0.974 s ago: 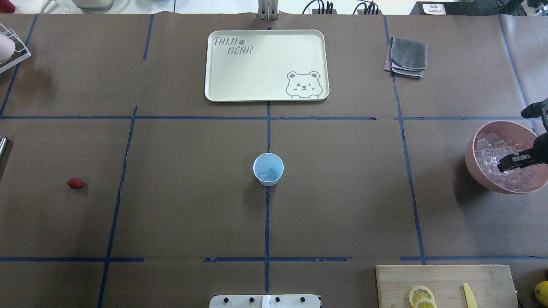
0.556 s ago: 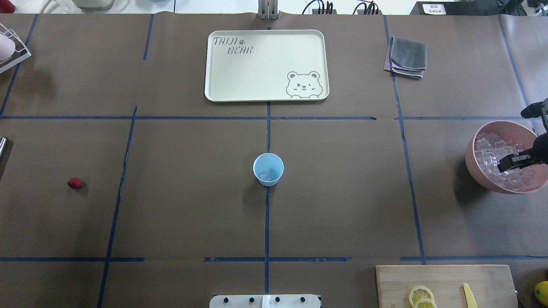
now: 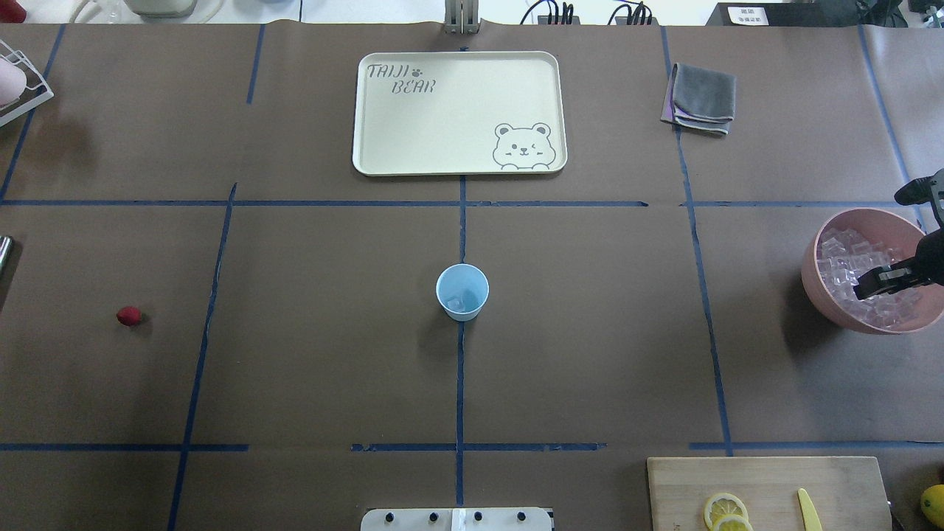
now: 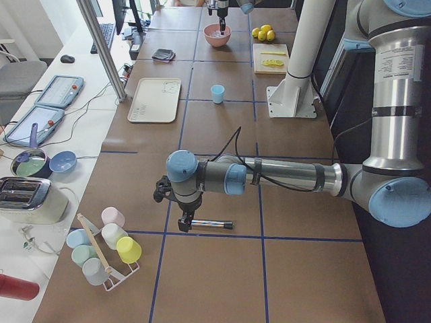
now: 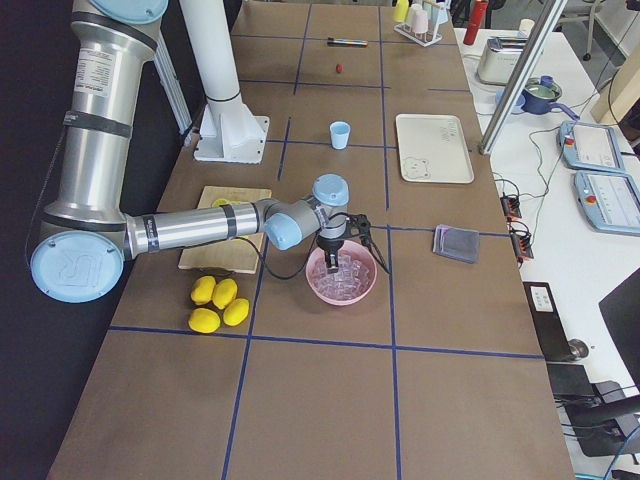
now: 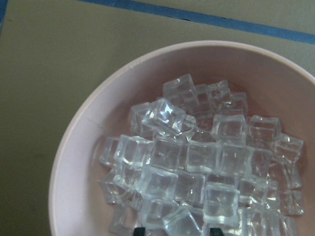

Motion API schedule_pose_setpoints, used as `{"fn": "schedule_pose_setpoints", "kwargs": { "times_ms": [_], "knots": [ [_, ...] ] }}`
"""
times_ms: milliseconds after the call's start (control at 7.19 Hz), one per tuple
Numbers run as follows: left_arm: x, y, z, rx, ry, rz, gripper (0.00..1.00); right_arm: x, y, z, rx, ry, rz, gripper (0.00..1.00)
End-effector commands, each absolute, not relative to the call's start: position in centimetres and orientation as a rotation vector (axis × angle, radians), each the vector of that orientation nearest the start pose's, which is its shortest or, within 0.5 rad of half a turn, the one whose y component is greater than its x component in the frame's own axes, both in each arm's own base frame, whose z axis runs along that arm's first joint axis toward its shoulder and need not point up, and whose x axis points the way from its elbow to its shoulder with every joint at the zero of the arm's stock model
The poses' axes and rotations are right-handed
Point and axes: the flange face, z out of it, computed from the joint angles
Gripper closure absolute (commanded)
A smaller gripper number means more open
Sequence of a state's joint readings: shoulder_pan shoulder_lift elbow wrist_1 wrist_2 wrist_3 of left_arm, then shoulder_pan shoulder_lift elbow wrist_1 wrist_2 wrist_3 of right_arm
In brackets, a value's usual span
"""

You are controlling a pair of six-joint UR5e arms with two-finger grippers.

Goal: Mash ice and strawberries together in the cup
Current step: 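Lower the right gripper into the ice and grasp a cube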

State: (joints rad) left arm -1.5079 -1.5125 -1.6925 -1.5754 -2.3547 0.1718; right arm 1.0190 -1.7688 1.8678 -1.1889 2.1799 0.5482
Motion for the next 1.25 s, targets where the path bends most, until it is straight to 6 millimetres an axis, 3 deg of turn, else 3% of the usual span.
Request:
{"fn": "schedule_pose_setpoints", "kwargs": {
  "times_ms": [0, 417, 696, 835, 1113],
  "knots": [
    [-3.3, -47.4, 62.5, 0.108, 0.781, 0.250, 0.00, -16.1, -40.8, 56.9, 0.082, -0.749, -0.147, 0.47],
    [-3.2, -47.4, 62.6, 0.106, 0.781, 0.252, 0.00, -16.1, -40.8, 56.9, 0.084, -0.748, -0.147, 0.57],
    [-3.0, -47.4, 62.6, 0.104, 0.781, 0.255, 0.00, -16.1, -40.8, 56.6, 0.087, -0.752, -0.149, 0.82],
    [-3.0, -47.4, 62.7, 0.103, 0.782, 0.254, 0.00, -16.0, -40.8, 56.5, 0.090, -0.754, -0.148, 0.88],
    [-3.0, -47.4, 62.7, 0.101, 0.782, 0.255, 0.00, -15.6, -40.9, 55.6, 0.105, -0.764, -0.146, 0.90]
  ]
}}
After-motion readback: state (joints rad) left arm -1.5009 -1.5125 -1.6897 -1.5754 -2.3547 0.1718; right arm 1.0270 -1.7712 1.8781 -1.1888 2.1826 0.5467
